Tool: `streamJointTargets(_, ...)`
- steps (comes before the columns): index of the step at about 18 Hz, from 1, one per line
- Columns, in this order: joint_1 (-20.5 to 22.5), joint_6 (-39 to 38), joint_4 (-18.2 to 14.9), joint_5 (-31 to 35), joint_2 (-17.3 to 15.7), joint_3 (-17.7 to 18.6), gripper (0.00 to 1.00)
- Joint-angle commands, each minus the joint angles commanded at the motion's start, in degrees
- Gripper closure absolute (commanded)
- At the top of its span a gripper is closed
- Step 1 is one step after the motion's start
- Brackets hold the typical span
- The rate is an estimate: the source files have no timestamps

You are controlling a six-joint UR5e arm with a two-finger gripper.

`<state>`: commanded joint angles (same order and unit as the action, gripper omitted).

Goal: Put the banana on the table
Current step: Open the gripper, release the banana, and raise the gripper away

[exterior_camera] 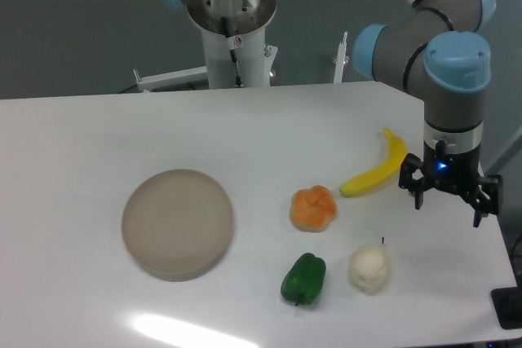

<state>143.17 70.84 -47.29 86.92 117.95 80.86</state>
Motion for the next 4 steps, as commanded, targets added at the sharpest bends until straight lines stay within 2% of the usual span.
streamJointTargets(4,0.0,0.0,0.0,-0.1,0.0,-0.3,0.00)
